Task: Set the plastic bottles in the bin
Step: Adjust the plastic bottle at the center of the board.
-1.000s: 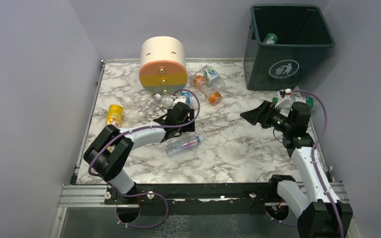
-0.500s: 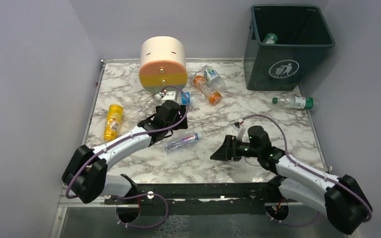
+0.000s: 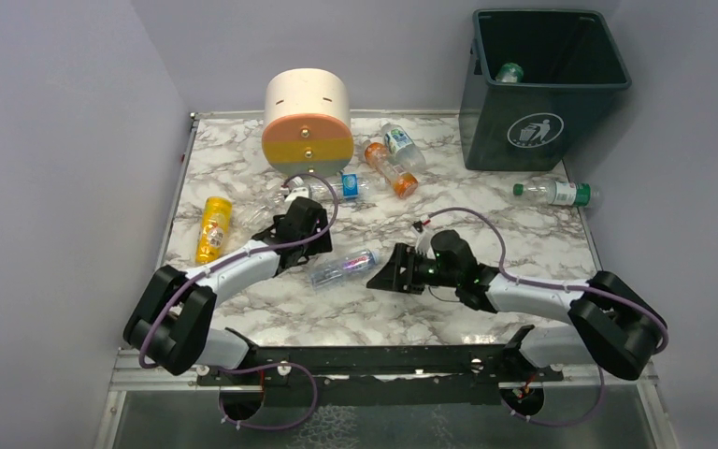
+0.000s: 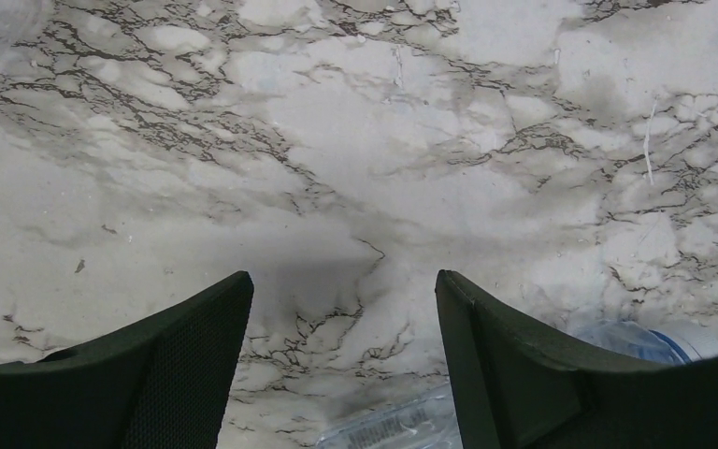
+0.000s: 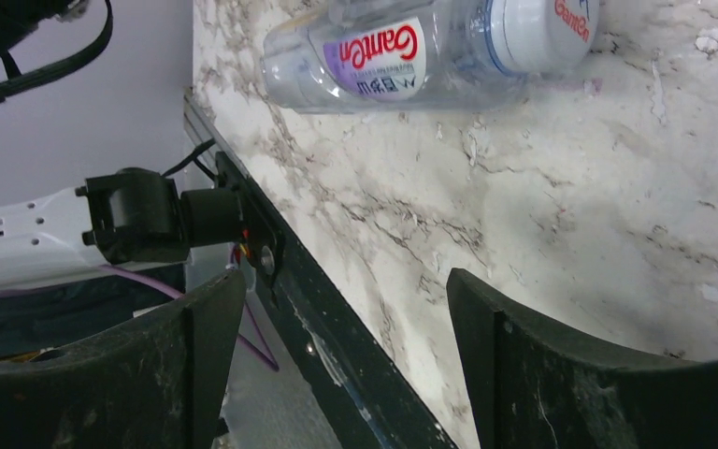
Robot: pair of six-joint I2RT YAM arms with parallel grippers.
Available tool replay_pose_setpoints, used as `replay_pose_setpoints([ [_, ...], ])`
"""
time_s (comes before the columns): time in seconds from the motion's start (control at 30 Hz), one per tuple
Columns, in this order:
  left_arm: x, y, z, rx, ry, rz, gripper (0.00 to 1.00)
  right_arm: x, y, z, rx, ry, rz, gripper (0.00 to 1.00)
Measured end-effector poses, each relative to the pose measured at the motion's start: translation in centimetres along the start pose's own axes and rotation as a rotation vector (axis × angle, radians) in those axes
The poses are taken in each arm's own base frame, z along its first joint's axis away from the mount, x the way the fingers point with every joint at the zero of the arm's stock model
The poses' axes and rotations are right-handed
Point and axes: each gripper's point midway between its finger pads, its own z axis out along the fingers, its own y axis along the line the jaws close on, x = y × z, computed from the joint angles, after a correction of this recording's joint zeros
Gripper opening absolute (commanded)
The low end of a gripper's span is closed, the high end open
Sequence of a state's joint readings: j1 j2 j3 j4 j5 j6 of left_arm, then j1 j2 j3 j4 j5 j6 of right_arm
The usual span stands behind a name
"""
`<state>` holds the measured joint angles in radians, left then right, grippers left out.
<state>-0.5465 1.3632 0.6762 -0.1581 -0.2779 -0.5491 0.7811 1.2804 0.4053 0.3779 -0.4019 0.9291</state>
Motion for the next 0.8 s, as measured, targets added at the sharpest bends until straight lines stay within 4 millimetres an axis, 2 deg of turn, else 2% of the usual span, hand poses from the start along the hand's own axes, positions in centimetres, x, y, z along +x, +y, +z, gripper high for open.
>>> replay_pose_setpoints([
  [0.23,0.8,0.4,0.6,-0.007,0.021,-0.004,0.73,-0.6,0.1,1.7,0.004,-0.009,0.032,0.82],
  [0.47,3.0,0.2,0.6,0.035,0.081,-0.027,0.70,-1.0,-0.1,2.7,0.019,-0.012,0.053,0.82],
  [0.8,4.3,-1.0,-1.3,0.140,0.095,-0.086,0.68,-1.8,-0.3,3.6,0.034,-0.032,0.059,0.82],
])
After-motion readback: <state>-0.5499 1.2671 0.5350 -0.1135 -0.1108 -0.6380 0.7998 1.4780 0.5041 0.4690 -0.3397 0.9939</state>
